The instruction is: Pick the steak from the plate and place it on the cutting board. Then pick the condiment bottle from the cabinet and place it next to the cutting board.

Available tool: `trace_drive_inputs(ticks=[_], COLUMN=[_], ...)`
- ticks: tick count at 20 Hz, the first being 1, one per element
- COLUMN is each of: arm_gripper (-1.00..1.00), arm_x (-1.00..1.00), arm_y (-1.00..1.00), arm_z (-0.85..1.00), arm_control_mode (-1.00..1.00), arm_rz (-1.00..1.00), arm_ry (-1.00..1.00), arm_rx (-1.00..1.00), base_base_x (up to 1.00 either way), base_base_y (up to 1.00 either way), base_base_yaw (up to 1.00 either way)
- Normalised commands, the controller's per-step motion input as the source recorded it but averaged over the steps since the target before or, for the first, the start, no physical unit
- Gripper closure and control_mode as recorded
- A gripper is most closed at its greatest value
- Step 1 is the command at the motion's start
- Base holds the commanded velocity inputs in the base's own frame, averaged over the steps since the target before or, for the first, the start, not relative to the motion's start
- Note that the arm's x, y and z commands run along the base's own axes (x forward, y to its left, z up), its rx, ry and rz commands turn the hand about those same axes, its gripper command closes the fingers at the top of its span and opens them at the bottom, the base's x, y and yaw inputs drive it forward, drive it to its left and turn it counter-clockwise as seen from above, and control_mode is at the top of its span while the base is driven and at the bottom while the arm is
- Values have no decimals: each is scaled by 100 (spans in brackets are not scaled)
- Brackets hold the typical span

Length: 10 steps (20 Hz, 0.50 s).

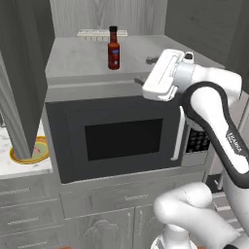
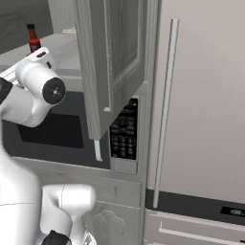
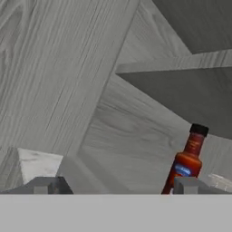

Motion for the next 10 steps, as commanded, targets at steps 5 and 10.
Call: trace_drive_inputs(ticks=[5, 10], arm_gripper=[-100, -100], arm_x=[-9, -10], arm_y=[15, 20], arm_z=[8, 10], arm_control_mode=[-100, -100], arm_rz=[26, 20], arm_ry=[-15, -11], arm_rx=[-3, -5], base_base_x=[0, 0], base_base_y=[0, 0], base_base_yaw=[0, 0])
